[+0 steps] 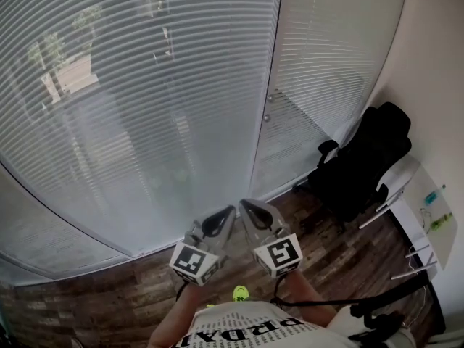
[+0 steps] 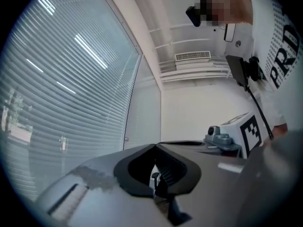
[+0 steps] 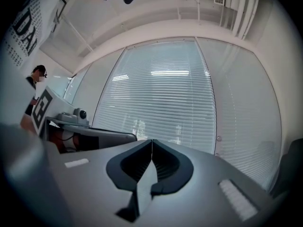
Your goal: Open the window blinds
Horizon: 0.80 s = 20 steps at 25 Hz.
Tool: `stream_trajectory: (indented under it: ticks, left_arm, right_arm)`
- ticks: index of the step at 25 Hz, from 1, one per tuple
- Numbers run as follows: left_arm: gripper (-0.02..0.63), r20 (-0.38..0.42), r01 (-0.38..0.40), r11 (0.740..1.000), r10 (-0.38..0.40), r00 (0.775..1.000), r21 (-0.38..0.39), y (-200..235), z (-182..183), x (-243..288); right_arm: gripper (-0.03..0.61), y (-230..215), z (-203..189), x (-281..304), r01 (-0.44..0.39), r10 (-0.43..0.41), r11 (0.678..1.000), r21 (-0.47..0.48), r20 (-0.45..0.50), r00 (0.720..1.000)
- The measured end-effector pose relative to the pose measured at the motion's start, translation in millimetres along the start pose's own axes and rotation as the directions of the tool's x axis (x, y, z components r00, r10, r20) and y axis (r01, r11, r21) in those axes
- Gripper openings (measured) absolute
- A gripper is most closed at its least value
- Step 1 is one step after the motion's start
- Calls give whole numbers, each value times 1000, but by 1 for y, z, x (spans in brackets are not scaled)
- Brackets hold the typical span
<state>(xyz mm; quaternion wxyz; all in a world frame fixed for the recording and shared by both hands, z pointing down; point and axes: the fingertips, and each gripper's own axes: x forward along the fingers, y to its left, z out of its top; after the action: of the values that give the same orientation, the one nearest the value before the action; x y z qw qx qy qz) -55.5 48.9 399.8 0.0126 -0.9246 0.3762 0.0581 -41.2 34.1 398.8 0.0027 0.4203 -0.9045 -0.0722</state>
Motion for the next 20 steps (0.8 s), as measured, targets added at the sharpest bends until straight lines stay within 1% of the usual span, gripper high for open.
stream_trajectory:
  ticks: [5,8,13,16,19,20]
  left_arm:
    - [-8,-7,-19,1000,19,1000,12,-3,0,36]
    - [-8,-9,-24,1000,24,1000,12,-9,-2,57]
    - [-8,-25,0,1000,1,1000,22,-14,-8,75]
    - [-8,-12,-4,1000,4,1000,6,-11,-5,89]
    - [-8,-20,9,999,-8,1000,44,-2,-8,97]
    - [-8,-21,12,999,-11,1000,43,2,-8,101]
  right_arm:
    - [9,-34,-2,0,-21,21,1000,16,9,1000]
    - [9,-53,-4,-4,-29,29,1000,-2,3,1000]
    - [9,-75,-9,-4,-1,1,1000,24,5,1000]
    - [9,-89,-11,0,16,-16,999,27,0,1000]
    - [9,-100,-15,7,31,-31,999,29,0,1000]
    - [9,-104,-17,10,38,-37,999,36,-5,999]
